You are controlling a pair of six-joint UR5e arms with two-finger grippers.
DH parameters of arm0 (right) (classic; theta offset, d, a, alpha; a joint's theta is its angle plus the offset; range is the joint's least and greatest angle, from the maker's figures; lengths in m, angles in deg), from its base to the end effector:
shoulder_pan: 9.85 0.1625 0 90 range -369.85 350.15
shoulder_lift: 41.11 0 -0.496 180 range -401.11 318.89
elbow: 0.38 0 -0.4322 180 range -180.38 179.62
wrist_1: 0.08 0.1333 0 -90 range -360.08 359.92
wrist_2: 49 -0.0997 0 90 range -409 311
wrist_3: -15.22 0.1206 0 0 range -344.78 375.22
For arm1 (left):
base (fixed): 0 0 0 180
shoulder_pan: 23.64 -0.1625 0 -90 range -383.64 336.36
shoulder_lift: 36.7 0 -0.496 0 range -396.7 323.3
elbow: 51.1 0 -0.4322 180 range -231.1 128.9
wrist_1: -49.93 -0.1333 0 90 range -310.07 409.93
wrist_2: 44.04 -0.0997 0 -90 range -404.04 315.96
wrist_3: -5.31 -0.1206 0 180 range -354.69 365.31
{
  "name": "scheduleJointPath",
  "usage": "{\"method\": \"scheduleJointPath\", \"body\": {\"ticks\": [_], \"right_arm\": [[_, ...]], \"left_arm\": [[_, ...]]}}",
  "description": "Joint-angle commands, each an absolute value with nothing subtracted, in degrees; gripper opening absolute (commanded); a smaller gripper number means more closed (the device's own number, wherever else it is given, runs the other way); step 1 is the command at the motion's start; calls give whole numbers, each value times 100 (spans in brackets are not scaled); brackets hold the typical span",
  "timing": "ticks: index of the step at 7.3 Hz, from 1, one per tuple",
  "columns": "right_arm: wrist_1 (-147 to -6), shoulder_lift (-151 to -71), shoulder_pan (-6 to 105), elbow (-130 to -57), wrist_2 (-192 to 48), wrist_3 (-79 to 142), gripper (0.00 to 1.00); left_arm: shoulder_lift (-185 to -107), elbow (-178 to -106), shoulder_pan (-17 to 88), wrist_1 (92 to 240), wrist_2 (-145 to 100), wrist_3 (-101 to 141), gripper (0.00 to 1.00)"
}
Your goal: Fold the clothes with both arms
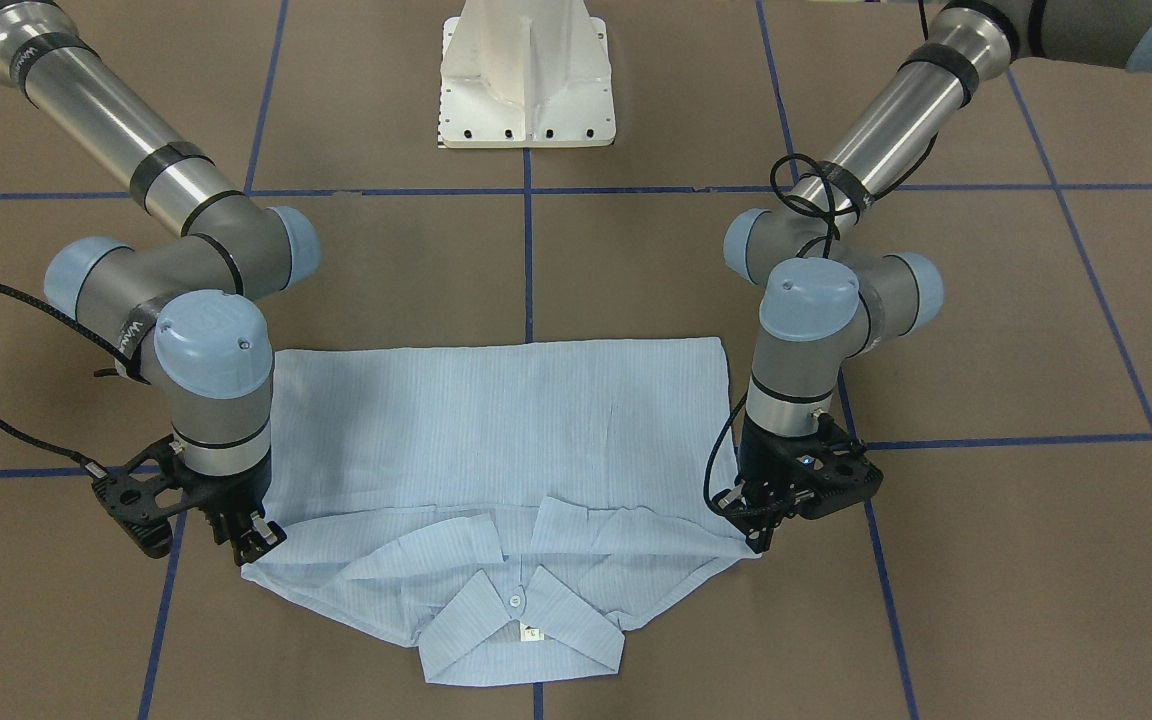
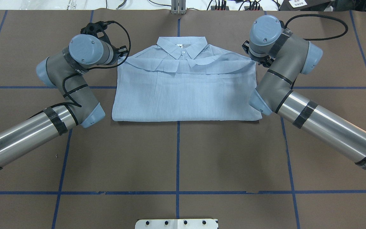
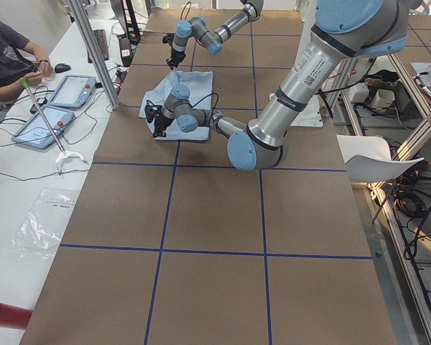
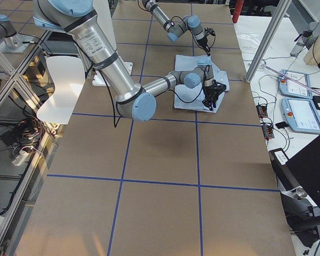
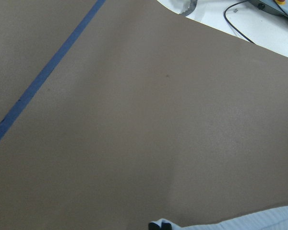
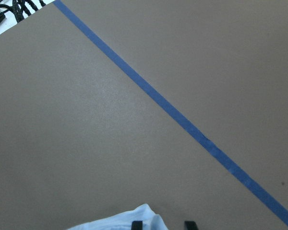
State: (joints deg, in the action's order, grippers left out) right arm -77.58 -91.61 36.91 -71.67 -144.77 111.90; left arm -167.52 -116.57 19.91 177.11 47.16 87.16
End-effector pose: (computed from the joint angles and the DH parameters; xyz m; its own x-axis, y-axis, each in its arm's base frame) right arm -0.5069 -0.7159 0.4374 0.4888 0.6888 0.5354 -0.7489 0.6460 -0.1473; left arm 0.5588 -0.7116 0.4083 0.5230 -0.3016 -0.7972 0.6086 0.7869 0.1016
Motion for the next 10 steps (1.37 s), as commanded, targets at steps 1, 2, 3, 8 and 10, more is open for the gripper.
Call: {"method": "scheduleJointPath", "body": {"ticks": [1, 2, 3, 8, 10], "right_arm": [[-7647, -9199, 3708, -7427, -14602, 11225, 67], [-7698, -9583, 3621, -8065, -14777, 11312, 69], [-7699, -10274, 3394, -8924, -14788, 11513, 70], [-7629, -11274, 2557, -9882, -14753, 12341, 72], [-7628, -11362, 2487, -9978, -14788, 12333, 73]], "left_arm": [[-16705, -11710, 2065, 17824, 4762, 8511, 43], [-16661, -11842, 2065, 17816, 4771, 8537, 43], [-16565, -11912, 2074, 17816, 4771, 8538, 43], [-16406, -12159, 2066, 17755, 4771, 8529, 43], [-16406, -12203, 2065, 17746, 4763, 8538, 43]]}}
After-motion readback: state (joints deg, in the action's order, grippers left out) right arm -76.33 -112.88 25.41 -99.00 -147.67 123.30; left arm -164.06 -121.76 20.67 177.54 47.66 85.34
